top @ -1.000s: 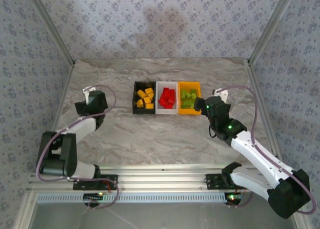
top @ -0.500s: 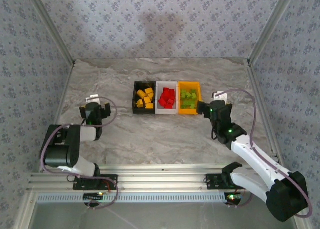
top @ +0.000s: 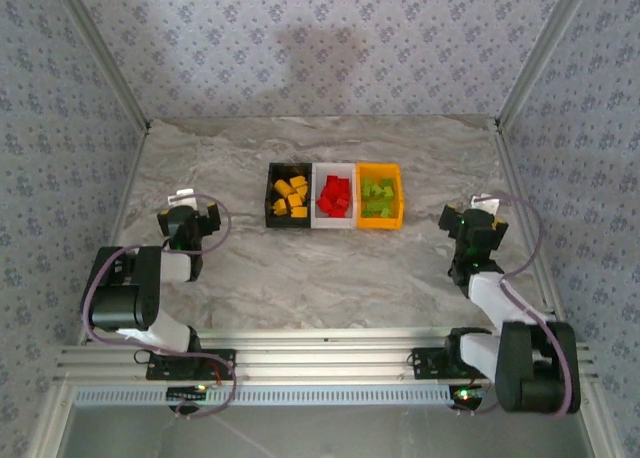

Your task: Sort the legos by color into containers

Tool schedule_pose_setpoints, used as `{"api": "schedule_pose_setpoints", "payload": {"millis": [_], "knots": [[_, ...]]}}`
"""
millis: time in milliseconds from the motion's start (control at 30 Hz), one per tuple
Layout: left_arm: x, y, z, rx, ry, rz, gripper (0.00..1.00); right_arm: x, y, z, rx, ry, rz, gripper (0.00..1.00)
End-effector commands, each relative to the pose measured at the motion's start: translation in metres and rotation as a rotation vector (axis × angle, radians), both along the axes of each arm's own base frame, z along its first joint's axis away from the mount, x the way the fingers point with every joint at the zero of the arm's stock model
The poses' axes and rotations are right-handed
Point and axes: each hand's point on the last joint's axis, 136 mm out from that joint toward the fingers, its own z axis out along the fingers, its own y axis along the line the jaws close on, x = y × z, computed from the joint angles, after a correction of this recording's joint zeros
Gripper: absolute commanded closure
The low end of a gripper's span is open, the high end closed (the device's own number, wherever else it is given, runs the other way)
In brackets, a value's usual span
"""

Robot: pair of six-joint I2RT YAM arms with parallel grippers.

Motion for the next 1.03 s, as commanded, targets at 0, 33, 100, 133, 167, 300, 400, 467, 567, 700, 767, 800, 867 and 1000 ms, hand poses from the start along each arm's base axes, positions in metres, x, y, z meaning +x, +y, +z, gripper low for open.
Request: {"api": "schedule_pose_setpoints", "payload": {"millis": [0,33,100,133,167,300,400,467,567,700,767,800,867,1000], "knots": [[0.005,-0.001,0.011,-0.02,-0.049,-0.007,0.0,0.032,0.022,0.012,-0.022,-0.103,0.164,0.0],[0.005,-0.002,0.011,-0.02,-0.049,-0.011,0.01,0.036,0.025,0.002,-0.021,-0.072,0.178,0.0],[0.005,-0.002,0.011,-0.019,-0.048,-0.009,0.01,0.041,0.028,-0.012,-0.026,-0.06,0.193,0.0],[0.005,-0.002,0.01,-0.02,-0.047,-0.012,0.0,0.042,0.03,-0.021,-0.027,-0.061,0.2,0.0],[0.005,-0.002,0.011,-0.021,-0.047,-0.012,0.0,0.042,0.03,-0.029,-0.029,-0.063,0.201,0.0],[0.005,-0.002,0.01,-0.021,-0.047,-0.013,0.0,0.049,0.03,-0.034,-0.034,-0.025,0.194,0.0],[0.005,-0.002,0.01,-0.02,-0.046,-0.014,0.01,0.049,0.03,-0.034,-0.037,-0.025,0.191,0.0],[0.005,-0.002,0.01,-0.02,-0.047,-0.014,0.0,0.049,0.03,-0.033,-0.036,-0.021,0.189,0.0],[0.005,-0.002,0.01,-0.02,-0.046,-0.014,0.0,0.049,0.03,-0.033,-0.038,-0.026,0.19,0.0],[0.005,-0.002,0.011,-0.02,-0.048,-0.013,0.0,0.049,0.03,-0.033,-0.038,-0.025,0.189,0.0],[0.005,-0.003,0.011,-0.021,-0.048,-0.014,0.0,0.049,0.03,-0.033,-0.038,-0.026,0.19,0.0],[0.005,-0.002,0.011,-0.02,-0.047,-0.014,0.0,0.049,0.03,-0.033,-0.038,-0.025,0.19,0.0],[0.005,-0.002,0.01,-0.02,-0.045,-0.014,0.0,0.049,0.03,-0.033,-0.038,-0.025,0.19,0.0],[0.005,-0.002,0.011,-0.019,-0.048,-0.013,0.0,0.049,0.03,-0.033,-0.038,-0.025,0.189,0.0]]}}
